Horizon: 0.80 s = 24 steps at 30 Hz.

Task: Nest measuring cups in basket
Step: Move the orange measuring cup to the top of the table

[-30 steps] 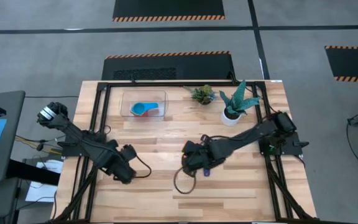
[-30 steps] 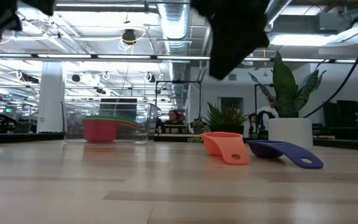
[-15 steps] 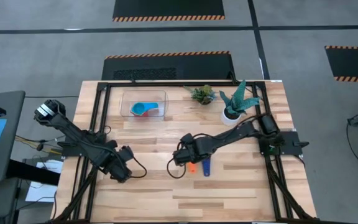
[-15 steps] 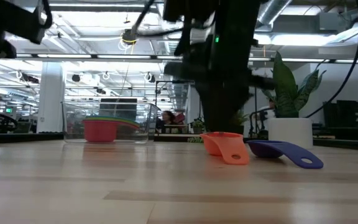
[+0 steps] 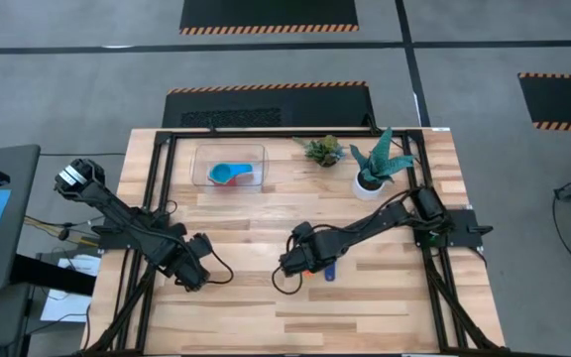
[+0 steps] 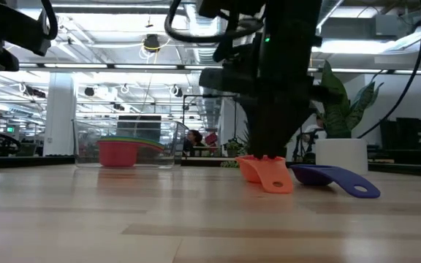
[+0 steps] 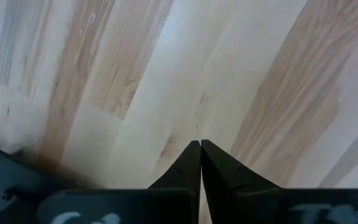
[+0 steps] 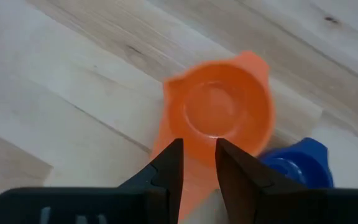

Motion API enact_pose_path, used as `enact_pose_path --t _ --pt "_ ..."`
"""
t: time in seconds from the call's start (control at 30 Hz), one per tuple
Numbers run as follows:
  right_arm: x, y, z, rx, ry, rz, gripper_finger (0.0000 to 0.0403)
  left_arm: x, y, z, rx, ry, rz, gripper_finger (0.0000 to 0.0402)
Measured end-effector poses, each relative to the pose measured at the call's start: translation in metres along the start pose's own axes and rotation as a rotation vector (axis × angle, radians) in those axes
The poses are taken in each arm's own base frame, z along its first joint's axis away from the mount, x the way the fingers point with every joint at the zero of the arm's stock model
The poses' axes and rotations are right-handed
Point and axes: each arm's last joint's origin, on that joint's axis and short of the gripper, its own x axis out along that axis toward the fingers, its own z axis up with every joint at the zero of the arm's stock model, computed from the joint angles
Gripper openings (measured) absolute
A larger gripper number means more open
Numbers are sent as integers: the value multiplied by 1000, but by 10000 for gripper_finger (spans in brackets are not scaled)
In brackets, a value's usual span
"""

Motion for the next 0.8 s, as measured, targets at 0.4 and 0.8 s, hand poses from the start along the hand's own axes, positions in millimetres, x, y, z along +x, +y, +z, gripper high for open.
enact_pose_path --t 0.4,0.8 --pt "6 -4 13 61 -77 -39 83 0 0 0 5 -1 1 0" --pt "8 6 24 28 -96 77 8 0 0 0 8 -2 1 0"
